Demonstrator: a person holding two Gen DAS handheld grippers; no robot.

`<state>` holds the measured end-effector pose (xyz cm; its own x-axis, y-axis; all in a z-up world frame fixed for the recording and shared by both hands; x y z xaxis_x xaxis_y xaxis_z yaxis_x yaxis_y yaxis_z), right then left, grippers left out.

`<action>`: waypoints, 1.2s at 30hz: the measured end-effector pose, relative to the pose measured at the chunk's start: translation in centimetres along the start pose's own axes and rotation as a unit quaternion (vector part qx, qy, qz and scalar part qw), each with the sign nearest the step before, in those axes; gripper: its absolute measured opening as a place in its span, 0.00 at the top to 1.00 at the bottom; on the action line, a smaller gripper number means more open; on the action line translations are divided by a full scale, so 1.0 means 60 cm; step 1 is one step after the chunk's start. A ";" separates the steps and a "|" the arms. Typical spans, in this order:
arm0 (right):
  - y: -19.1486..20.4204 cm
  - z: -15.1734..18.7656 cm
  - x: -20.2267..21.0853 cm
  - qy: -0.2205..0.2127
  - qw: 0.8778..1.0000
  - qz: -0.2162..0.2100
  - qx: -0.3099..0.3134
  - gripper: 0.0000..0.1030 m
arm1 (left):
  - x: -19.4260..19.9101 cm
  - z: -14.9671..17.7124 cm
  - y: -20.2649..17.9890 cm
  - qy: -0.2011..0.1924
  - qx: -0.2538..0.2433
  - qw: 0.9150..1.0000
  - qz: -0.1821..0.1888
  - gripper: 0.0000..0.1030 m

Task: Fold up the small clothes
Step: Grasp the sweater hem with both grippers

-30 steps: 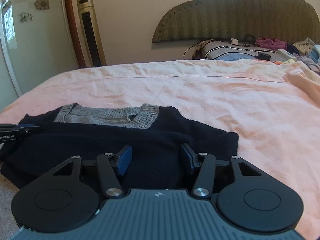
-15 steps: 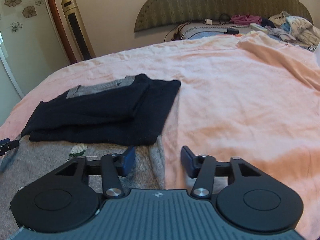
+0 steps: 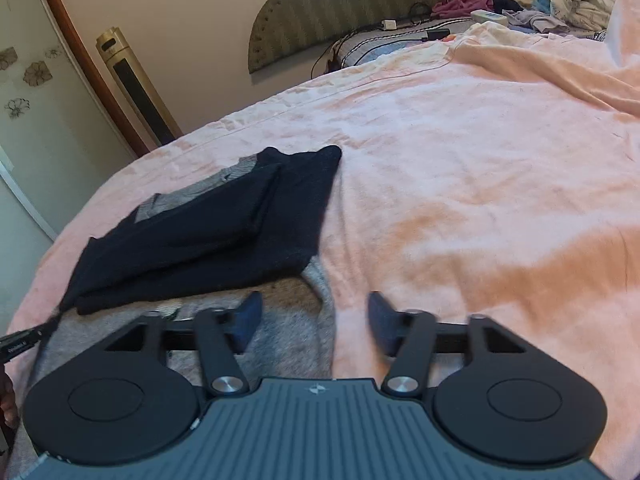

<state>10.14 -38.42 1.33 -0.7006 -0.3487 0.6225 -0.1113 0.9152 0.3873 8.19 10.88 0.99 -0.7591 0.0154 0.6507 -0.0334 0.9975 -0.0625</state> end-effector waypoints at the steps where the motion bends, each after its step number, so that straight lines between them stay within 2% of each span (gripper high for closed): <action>1: 0.003 0.008 0.006 0.010 1.000 -0.007 0.000 0.24 | 0.011 0.010 0.004 0.005 0.013 1.000 0.002 0.43; 2: 0.004 0.020 0.006 0.027 0.999 -0.017 -0.004 0.25 | 0.018 0.020 0.006 0.008 0.026 1.000 0.010 0.28; 3: 0.010 0.030 0.009 0.024 1.000 -0.017 0.004 0.25 | 0.022 0.030 0.004 0.008 0.029 0.999 0.019 0.28; 5: 0.022 0.039 0.009 0.019 0.999 -0.006 0.034 0.36 | 0.023 0.040 -0.008 -0.005 0.005 1.000 0.008 0.28; 6: 0.019 0.038 0.006 0.024 0.999 -0.003 0.029 0.71 | 0.020 0.040 -0.012 -0.008 -0.003 1.000 0.003 0.36; 7: 0.008 0.035 0.000 0.037 0.999 -0.010 0.012 0.91 | 0.018 0.035 -0.014 -0.009 -0.009 1.000 -0.001 0.59; 8: -0.005 0.030 0.000 0.040 0.999 -0.020 0.001 0.92 | 0.017 0.030 -0.012 -0.008 -0.012 1.000 -0.003 0.71; 9: -0.016 0.027 0.003 0.040 0.999 -0.021 -0.004 0.94 | 0.016 0.024 -0.005 -0.002 -0.009 1.000 0.001 0.75; 12: -0.050 0.025 0.022 0.027 0.999 -0.010 -0.037 0.96 | 0.024 0.022 0.018 0.009 0.016 1.000 0.012 0.74; 14: -0.061 0.034 0.026 0.028 0.996 -0.038 -0.077 0.94 | 0.036 0.029 0.029 0.014 0.043 0.999 0.027 0.73; 15: -0.062 0.040 0.031 0.031 0.994 -0.052 -0.095 0.91 | 0.041 0.033 0.032 0.019 0.058 0.998 0.034 0.72; 17: -0.060 0.046 0.042 0.051 0.987 -0.088 -0.124 0.73 | 0.051 0.041 0.036 0.028 0.079 0.995 0.051 0.68; 18: -0.060 0.049 0.047 0.063 0.982 -0.111 -0.137 0.50 | 0.057 0.044 0.037 0.031 0.086 0.994 0.062 0.62; 19: -0.058 0.051 0.053 0.070 0.979 -0.132 -0.142 0.37 | 0.061 0.047 0.038 0.034 0.095 0.992 0.074 0.56; 20: -0.055 0.053 0.056 0.079 0.976 -0.143 -0.141 0.36 | 0.063 0.050 0.039 0.036 0.106 0.990 0.085 0.54; 22: -0.048 0.058 0.049 0.104 0.973 -0.156 -0.136 0.36 | 0.060 0.052 0.040 0.034 0.129 0.986 0.100 0.51; 24: -0.041 0.059 0.040 0.104 0.970 -0.172 -0.140 0.37 | 0.053 0.050 0.038 0.029 0.152 0.981 0.115 0.51; 26: -0.036 0.060 0.021 0.120 0.968 -0.169 -0.144 0.68 | 0.040 0.045 0.037 0.028 0.174 0.976 0.126 0.53; 27: -0.032 0.064 0.008 0.136 0.968 -0.160 -0.135 0.91 | 0.036 0.041 0.036 0.032 0.179 0.976 0.123 0.63; 28: -0.027 0.065 0.009 0.127 0.971 -0.162 -0.120 0.92 | 0.030 0.037 0.036 0.042 0.176 0.977 0.114 0.93; 30: -0.023 0.053 0.030 0.104 0.974 -0.166 -0.110 0.91 | 0.028 0.034 0.042 0.055 0.182 0.976 0.110 0.97; 32: -0.036 0.037 0.070 0.060 0.976 -0.177 -0.115 0.92 | 0.048 0.029 0.043 0.036 0.172 0.977 0.121 0.97; 33: -0.049 0.035 0.080 0.054 0.977 -0.168 -0.116 0.92 | 0.054 0.028 0.044 0.034 0.165 0.978 0.122 0.97; 36: -0.089 0.064 0.061 0.098 0.978 -0.128 -0.130 0.92 | 0.040 0.044 0.048 0.053 0.164 0.978 0.119 0.97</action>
<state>5.49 -43.81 -1.08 -0.5217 -0.6159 0.5903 -0.0643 0.7184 0.6926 4.54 13.63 0.36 -0.7003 0.2683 0.6615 -0.0834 0.8896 -0.4491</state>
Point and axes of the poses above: each gripper's, at about its wrist camera, not at the fingertips, and x roughly against the way its jaws point, y to its left, z to its underside, the point moved 3 cm from there along -x, roughly the way its jaws point, and after that the axes turned 1 degree about x, right-handed, at the moved point
